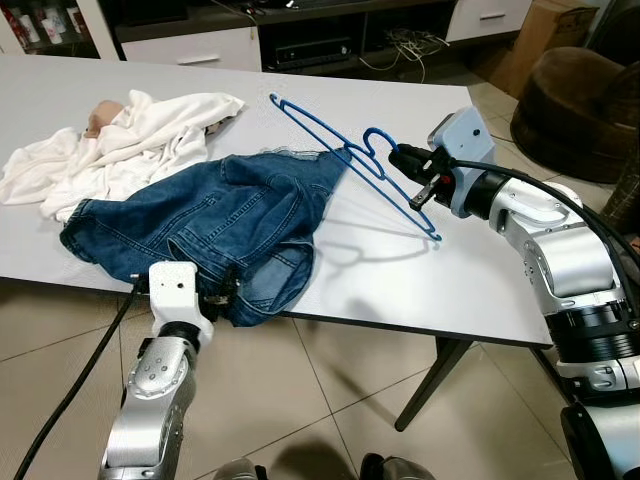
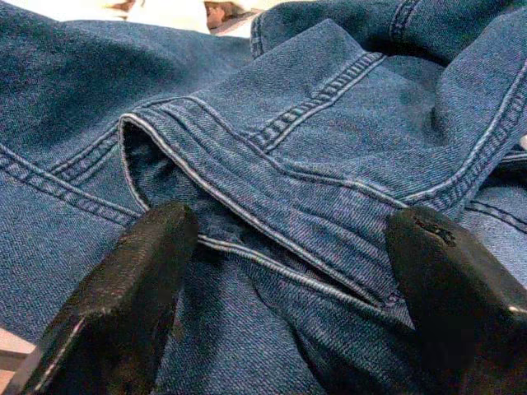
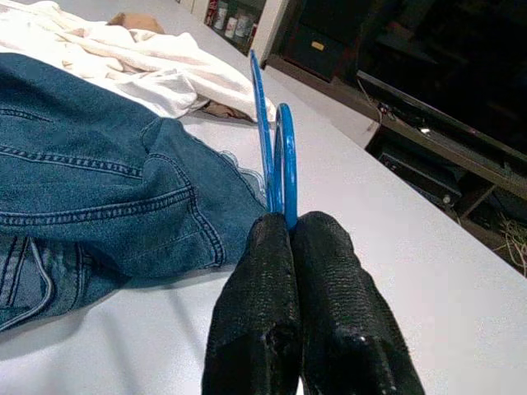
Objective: Hang hanger
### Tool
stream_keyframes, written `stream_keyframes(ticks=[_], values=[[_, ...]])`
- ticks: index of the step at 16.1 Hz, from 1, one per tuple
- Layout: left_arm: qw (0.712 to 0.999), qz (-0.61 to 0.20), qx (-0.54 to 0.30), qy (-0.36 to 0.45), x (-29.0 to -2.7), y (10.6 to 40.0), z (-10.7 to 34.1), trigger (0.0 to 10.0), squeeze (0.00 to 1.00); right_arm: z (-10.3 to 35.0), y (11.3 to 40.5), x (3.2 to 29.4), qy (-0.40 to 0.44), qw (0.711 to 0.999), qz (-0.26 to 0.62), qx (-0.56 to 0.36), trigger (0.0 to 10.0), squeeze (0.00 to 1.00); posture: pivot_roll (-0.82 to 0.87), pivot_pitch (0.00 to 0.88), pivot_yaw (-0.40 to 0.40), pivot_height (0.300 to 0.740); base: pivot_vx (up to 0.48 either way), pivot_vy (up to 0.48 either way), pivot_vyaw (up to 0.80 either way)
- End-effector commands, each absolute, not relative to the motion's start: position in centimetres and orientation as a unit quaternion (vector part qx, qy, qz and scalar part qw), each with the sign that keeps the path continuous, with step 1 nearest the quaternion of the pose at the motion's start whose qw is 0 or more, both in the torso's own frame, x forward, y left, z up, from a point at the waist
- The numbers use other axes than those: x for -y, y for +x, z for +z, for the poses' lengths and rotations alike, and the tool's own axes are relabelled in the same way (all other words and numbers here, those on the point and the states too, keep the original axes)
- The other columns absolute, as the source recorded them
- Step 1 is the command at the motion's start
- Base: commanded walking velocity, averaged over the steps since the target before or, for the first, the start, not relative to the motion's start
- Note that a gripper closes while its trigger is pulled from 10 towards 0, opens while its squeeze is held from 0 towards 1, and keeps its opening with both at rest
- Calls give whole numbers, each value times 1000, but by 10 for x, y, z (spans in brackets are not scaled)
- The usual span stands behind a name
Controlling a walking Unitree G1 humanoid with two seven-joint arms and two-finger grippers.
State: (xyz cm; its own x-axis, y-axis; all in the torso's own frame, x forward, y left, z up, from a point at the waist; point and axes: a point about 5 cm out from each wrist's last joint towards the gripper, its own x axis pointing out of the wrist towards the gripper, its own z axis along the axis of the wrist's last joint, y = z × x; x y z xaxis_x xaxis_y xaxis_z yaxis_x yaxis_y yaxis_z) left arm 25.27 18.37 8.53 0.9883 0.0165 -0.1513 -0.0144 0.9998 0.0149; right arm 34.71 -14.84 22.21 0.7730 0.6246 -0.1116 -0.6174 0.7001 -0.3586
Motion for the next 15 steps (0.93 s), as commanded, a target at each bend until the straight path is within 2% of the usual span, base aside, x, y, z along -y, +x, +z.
stream_keyframes(ticks=[1,5,12,15], values=[[996,6,-87,8,-182,253,81,10000,0,224,348,148,-189,924,332,14,10000,0,-37,34,18,740,0,0,0],[996,8,-85,10,-182,258,85,10000,0,225,348,146,-189,923,334,17,10000,0,-37,32,19,740,0,0,0],[997,19,-69,9,-183,244,107,10000,0,226,348,149,-191,924,330,18,10000,0,-30,34,18,740,0,0,0],[996,20,-92,10,-183,237,103,10000,0,225,349,147,-190,923,333,18,10000,0,-22,34,17,740,0,0,0]])
